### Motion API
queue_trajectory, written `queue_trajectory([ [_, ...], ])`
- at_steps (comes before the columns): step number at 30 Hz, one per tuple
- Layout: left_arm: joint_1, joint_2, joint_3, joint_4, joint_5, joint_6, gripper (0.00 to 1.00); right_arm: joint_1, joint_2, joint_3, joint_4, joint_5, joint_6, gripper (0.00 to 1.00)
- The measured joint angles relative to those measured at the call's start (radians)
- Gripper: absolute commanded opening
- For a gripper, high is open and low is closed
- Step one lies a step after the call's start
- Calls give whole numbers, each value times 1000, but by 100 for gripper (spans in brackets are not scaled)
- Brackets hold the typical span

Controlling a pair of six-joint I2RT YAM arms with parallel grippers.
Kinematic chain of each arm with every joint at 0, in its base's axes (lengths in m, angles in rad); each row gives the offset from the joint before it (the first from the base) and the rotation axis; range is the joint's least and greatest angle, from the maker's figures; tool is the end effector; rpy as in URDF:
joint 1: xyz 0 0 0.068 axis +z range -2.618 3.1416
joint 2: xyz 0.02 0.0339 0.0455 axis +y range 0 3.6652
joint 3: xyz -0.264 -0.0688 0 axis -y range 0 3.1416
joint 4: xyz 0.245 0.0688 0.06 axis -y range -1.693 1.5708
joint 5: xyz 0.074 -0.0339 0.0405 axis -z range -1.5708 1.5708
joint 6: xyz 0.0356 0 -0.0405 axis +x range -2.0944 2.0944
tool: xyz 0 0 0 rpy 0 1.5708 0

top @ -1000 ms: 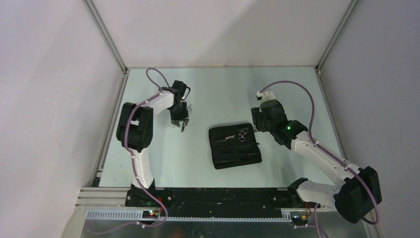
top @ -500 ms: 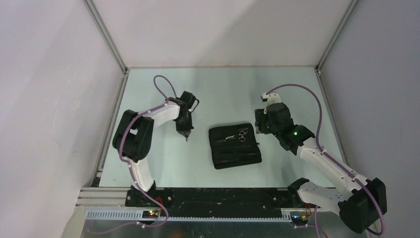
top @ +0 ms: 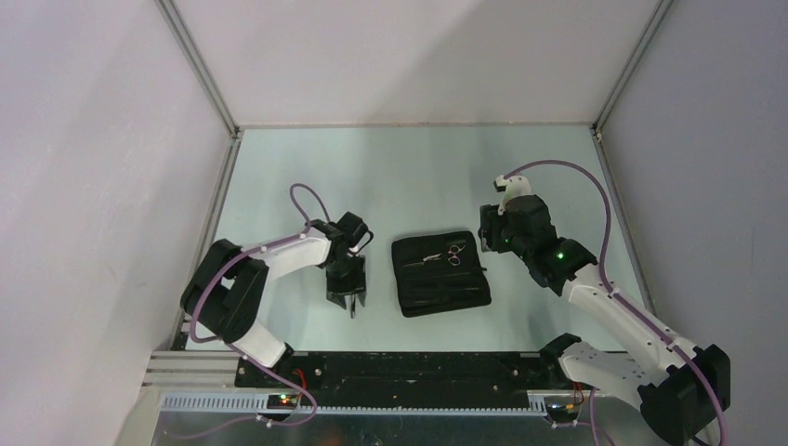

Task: Sort the hair-cutting tools
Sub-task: Pick up the scissors from the center of the board.

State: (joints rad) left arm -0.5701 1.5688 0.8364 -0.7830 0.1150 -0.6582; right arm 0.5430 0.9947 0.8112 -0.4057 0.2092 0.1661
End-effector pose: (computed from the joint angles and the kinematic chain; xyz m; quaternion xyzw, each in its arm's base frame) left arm 0.2064 -0.1372 0.1491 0.0424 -0.9971 0.0629 0.0105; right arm 0.1909 0.1066 0.2887 -0.1160 0.8708 0.0764 0.4716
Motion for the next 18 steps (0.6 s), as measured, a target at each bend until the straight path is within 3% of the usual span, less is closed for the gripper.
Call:
queue_trajectory([
  [11, 0, 169, 159, 88, 213, -55, 59, 0, -5, -4, 0, -8, 3, 59],
  [18, -1, 177, 216, 163, 198, -69, 63, 0, -5, -5, 0, -8, 2, 59],
])
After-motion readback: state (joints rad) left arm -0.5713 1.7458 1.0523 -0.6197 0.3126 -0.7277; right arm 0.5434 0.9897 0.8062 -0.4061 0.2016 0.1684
